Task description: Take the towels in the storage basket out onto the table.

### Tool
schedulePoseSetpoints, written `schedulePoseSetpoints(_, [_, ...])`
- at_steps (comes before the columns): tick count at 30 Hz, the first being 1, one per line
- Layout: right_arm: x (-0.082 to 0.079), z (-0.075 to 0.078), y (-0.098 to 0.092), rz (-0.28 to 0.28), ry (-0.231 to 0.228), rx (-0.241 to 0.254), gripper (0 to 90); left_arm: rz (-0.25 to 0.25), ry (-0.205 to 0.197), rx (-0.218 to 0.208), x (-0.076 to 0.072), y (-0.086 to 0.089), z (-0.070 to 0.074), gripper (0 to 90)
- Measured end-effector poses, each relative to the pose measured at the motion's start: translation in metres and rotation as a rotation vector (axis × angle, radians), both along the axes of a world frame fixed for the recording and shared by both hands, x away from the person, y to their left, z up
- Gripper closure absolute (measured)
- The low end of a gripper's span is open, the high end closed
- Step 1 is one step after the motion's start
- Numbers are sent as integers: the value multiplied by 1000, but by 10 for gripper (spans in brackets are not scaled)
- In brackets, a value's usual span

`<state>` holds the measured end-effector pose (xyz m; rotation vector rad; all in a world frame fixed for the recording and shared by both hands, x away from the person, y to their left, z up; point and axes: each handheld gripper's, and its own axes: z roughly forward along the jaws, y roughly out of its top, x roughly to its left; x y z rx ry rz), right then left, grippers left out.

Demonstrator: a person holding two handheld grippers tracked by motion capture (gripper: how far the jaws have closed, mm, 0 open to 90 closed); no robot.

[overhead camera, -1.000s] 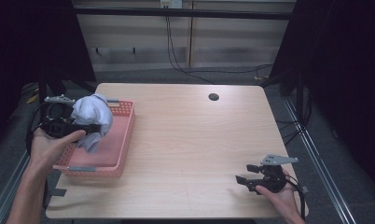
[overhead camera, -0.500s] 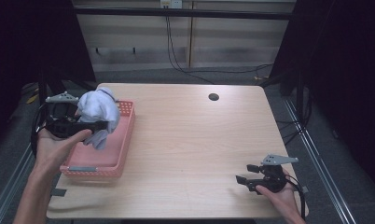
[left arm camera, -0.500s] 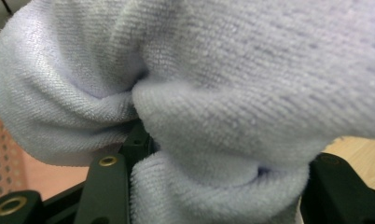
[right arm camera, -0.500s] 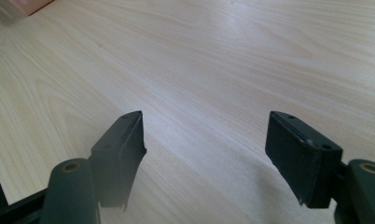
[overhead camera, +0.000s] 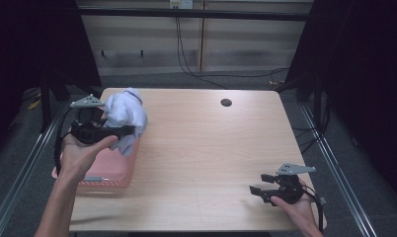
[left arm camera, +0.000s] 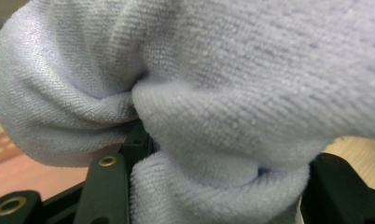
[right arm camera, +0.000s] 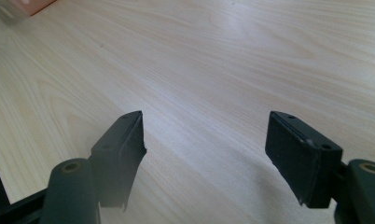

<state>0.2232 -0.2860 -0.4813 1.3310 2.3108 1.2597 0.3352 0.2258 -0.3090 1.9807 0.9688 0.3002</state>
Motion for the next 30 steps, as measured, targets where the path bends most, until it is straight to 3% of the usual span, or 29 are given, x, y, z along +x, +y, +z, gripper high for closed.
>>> schedulePoseSetpoints(6, [0, 0, -1, -2, 2, 4, 277, -45, 2, 4, 7, -25, 2, 458])
schedulePoseSetpoints(16, [0, 1, -3, -2, -3, 6, 277, -109, 20, -3, 10, -63, -11, 458])
schedulePoseSetpoints(22, [0, 0, -3, -1, 0, 4, 277, -163, 41, -20, 6, -91, -32, 458])
schedulePoseSetpoints(23, [0, 0, -3, 2, -1, 5, 277, -182, 43, -8, 5, -102, -39, 458])
schedulePoseSetpoints(24, [0, 0, -3, 2, -1, 5, 277, -182, 43, -8, 5, -102, -39, 457])
schedulePoseSetpoints(26, [0, 1, -3, 0, -1, 10, 277, -214, 69, -25, 6, -112, -47, 458])
schedulePoseSetpoints(27, [0, 1, -4, -1, -2, 10, 277, -217, 68, 3, 5, -121, -53, 457])
schedulePoseSetpoints(30, [0, 1, -4, -2, -3, 9, 277, -233, 68, 29, 4, -131, -60, 457])
